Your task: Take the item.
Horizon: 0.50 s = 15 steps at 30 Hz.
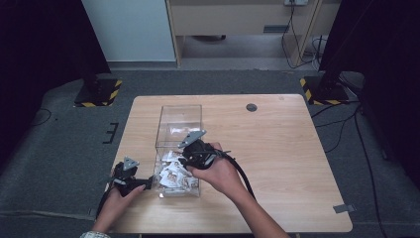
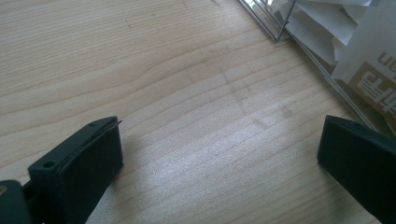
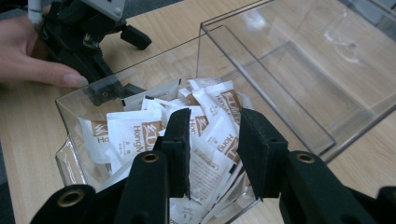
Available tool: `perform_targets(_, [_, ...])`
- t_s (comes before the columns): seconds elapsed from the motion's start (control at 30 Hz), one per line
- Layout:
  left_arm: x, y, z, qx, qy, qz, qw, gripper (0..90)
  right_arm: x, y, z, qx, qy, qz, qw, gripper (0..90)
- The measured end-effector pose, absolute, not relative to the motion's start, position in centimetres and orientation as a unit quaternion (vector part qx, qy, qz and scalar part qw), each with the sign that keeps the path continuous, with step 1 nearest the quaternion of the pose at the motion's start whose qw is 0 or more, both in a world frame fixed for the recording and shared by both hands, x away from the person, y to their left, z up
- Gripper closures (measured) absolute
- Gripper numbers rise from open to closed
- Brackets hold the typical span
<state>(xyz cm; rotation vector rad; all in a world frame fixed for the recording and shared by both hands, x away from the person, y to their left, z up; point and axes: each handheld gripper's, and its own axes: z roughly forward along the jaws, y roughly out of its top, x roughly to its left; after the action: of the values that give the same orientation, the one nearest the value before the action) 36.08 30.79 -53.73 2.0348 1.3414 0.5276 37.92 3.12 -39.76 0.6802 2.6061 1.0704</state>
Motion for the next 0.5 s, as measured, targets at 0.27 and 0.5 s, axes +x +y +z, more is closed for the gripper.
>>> perform_targets(0.27, [36.2, 30.8, -53.7, 0.774, 0.509, 0.207, 0.315, 0.0, 37.6, 3.3, -41.4, 0.224, 0.901, 0.355, 0.112, 66.5])
perform_targets(0.5, [36.2, 30.8, -53.7, 0.774, 0.509, 0.206, 0.315, 0.0, 37.5, 3.8, -42.4, 0.22, 0.905, 0.348, 0.105, 68.1])
